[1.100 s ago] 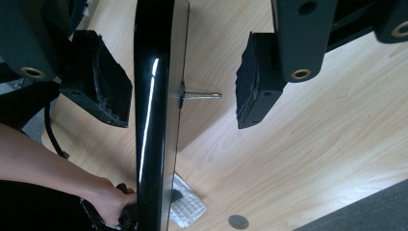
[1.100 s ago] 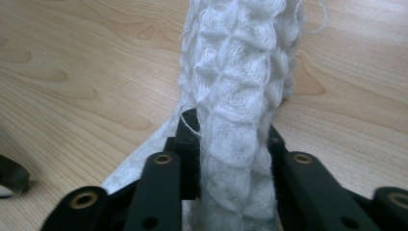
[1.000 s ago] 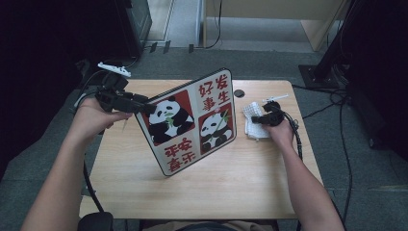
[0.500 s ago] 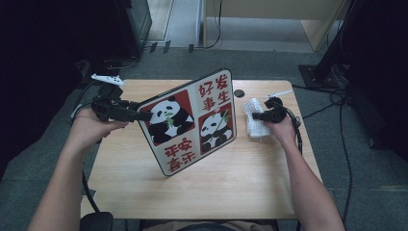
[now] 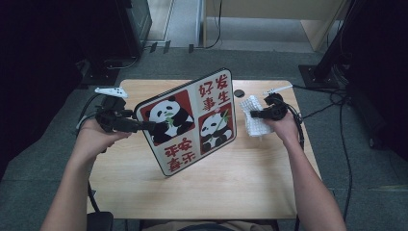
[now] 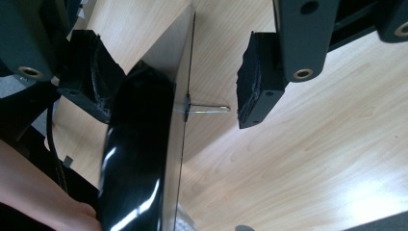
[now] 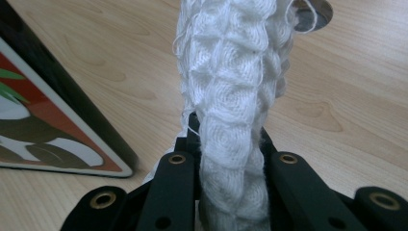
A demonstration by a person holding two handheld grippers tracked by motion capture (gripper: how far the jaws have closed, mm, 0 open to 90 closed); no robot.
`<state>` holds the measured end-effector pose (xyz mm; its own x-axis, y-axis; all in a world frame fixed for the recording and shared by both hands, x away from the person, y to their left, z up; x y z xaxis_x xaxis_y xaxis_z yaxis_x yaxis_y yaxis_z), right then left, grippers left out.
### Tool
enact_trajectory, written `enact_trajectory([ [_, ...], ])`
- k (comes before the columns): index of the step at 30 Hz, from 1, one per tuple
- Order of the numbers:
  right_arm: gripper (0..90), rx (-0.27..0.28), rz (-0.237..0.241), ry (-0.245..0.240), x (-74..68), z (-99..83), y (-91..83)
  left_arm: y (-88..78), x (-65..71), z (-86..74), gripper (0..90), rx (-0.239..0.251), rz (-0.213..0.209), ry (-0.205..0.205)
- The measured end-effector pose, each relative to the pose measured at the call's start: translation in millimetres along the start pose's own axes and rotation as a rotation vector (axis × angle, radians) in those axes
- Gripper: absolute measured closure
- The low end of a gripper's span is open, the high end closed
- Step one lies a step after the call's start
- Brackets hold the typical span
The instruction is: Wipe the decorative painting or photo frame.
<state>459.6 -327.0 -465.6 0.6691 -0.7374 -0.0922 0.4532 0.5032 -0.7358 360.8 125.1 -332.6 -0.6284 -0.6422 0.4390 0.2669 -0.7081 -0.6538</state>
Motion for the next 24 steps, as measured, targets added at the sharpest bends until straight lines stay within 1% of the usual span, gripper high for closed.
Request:
enact_trajectory([
  [2, 78.7, 0.009, -0.002, -0.005, -0.7, 1.4, -1.8, 1.1, -0.1, -1.5, 37.0, 0.008, -0.006, 0.0],
  [3, 78.7, 0.012, 0.001, 0.001, -2.0, 2.5, -3.8, 1.9, -0.4, -2.9, 37.5, 0.01, -0.01, 0.0],
  [4, 78.8, 0.004, 0.007, 0.012, -3.0, 5.1, -6.7, 4.4, -0.6, -5.5, 38.9, 0.021, -0.018, 0.0],
  [6, 78.8, 0.008, 0.006, 0.004, -3.3, 6.1, -8.0, 5.7, -0.5, -6.8, 42.3, 0.021, -0.016, -0.004],
  [8, 78.7, 0.009, 0.011, 0.007, -4.9, 8.3, -11.0, 8.1, -0.6, -9.1, 42.7, 0.02, -0.021, -0.004],
  [9, 78.7, 0.008, 0.009, -0.004, -6.4, 10.4, -12.6, 9.1, -0.9, -9.9, 45.7, 0.022, -0.025, -0.01],
  [10, 78.7, 0.002, 0.01, -0.009, -7.3, 11.5, -13.4, 9.8, -1.4, -10.6, 45.8, 0.021, -0.03, -0.012],
  [11, 78.7, 0.002, 0.01, -0.009, -7.3, 11.5, -13.4, 10.3, -1.7, -11.0, 45.8, 0.031, -0.03, -0.014],
  [12, 78.7, 0.0, 0.008, -0.008, -8.1, 12.6, -14.1, 10.9, -2.1, -11.5, 46.6, 0.039, -0.04, -0.018],
  [14, 78.8, -0.001, 0.011, -0.013, -9.2, 15.0, -15.2, 12.3, -2.2, -12.1, 48.8, 0.04, -0.042, -0.011],
  [15, 78.7, -0.004, 0.014, -0.017, -10.4, 17.4, -16.8, 14.1, -1.5, -12.8, 50.9, 0.037, -0.051, -0.004],
  [16, 78.7, -0.004, 0.014, -0.017, -10.4, 17.4, -16.8, 14.1, -1.5, -12.8, 52.8, 0.037, -0.051, -0.004],
  [17, 78.8, 0.007, 0.019, -0.016, -12.0, 19.0, -18.9, 16.5, -0.4, -13.0, 55.5, 0.038, -0.075, -0.013],
  [20, 78.8, -0.003, 0.02, -0.016, -15.1, 20.6, -22.1, 17.7, -0.6, -13.2, 58.0, 0.038, -0.078, -0.009],
  [23, 78.7, 0.015, 0.033, -0.015, -18.4, 25.7, -26.7, 23.4, -0.6, -14.6, 60.1, 0.036, -0.082, 0.002],
  [24, 78.7, 0.015, 0.033, -0.025, -19.5, 27.6, -28.3, 24.5, -0.6, -14.9, 61.1, 0.037, -0.083, 0.01],
])
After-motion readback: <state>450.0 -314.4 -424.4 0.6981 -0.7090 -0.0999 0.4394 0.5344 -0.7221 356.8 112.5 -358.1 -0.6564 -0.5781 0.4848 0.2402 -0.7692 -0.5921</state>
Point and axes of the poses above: each handheld gripper's, and its own axes: y roughly forward along the jaws, z roughly out of its top, x roughly to its right, the point moved 4 cm from there along y, roughly forward along the jaws, and after that the axes turned 13 degrees about -y, right-handed, at the moved point
